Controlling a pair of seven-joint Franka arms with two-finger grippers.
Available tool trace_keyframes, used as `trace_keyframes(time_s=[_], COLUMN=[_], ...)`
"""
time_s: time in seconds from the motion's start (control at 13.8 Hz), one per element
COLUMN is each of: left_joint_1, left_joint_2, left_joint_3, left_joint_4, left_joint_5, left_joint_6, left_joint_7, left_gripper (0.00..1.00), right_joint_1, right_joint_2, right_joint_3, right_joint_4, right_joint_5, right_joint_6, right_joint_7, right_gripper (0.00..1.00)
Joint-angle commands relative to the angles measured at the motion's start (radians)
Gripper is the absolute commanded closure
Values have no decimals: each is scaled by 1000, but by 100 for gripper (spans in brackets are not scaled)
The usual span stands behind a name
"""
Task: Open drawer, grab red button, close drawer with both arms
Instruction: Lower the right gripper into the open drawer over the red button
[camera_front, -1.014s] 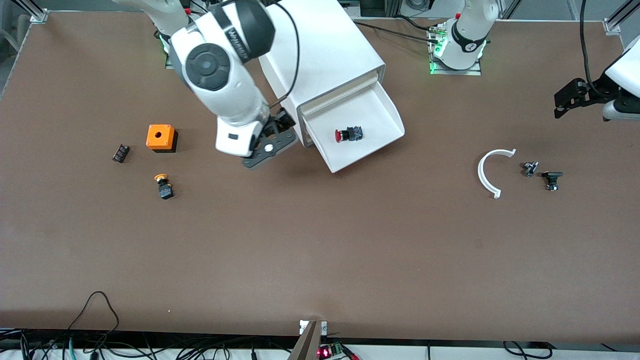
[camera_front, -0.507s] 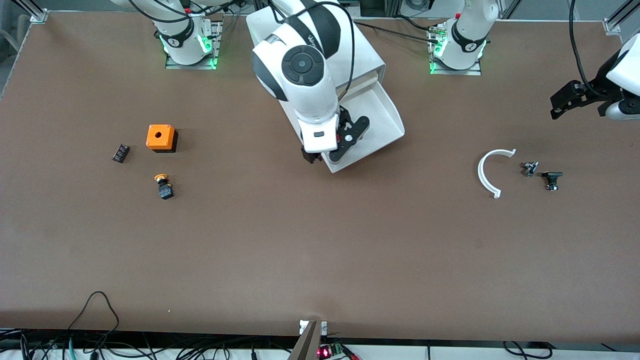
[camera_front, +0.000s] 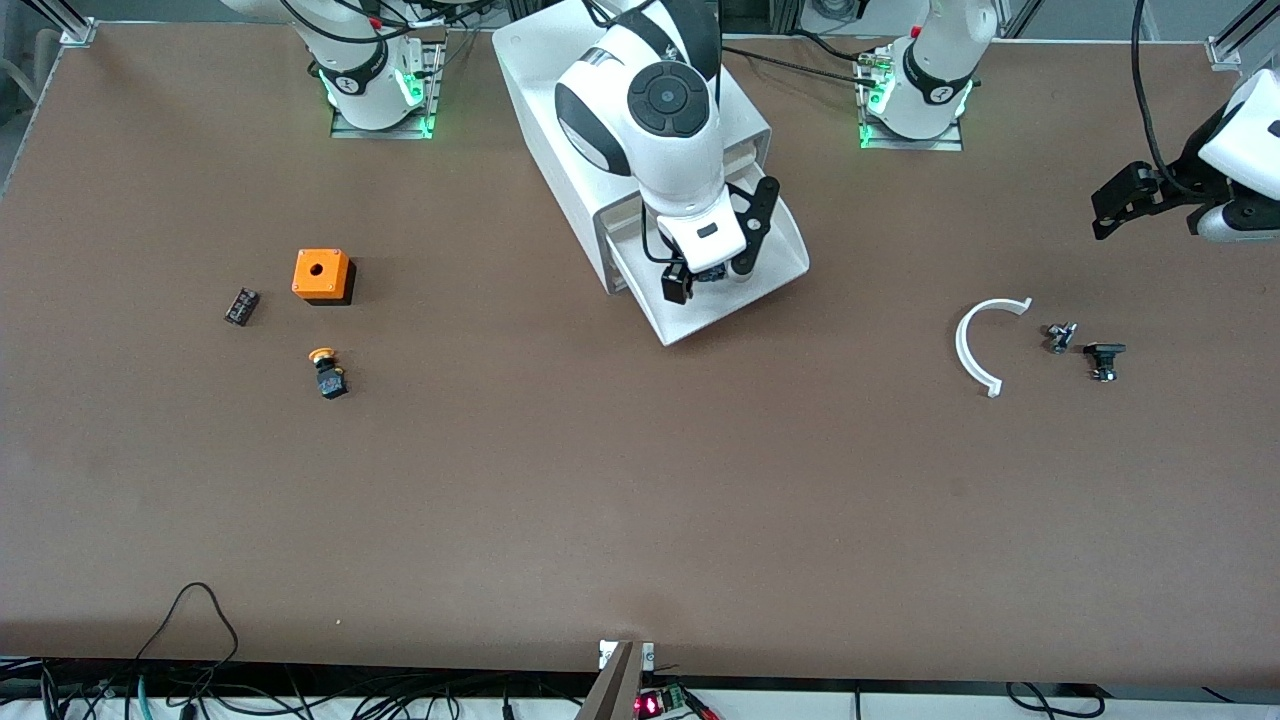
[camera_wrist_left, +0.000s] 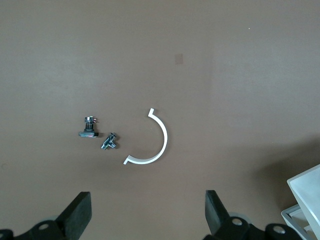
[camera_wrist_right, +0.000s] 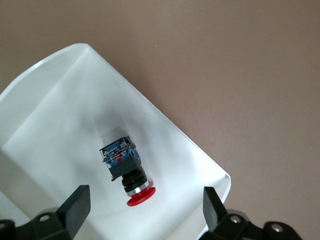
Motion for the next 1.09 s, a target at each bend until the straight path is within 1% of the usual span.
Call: trace_keyframes(time_s=[0.0, 0.58, 0.72, 1.01], left_joint_1=[-8, -8, -8, -8], left_joint_2=[25, 34, 35, 38], left_joint_3=[-2, -2, -2, -2], left_joint_4=[46, 44, 46, 46], left_joint_5=[28, 26, 26, 23], left_joint_6=[-26, -30, -30, -30], left_joint_7=[-2, 1, 1, 1], left_gripper=[0, 0, 0, 0], right_joint_1=[1, 30, 54, 79], right_joint_2=[41, 94, 114, 118], right_joint_3=[-8, -8, -14, -25], right_joint_4=[27, 27, 27, 27], right_joint_5=[-4, -7, -10, -10], right_joint_6=[-17, -12, -12, -17], right_joint_7=[-91, -111, -124, -127], right_gripper=[0, 0, 0, 1])
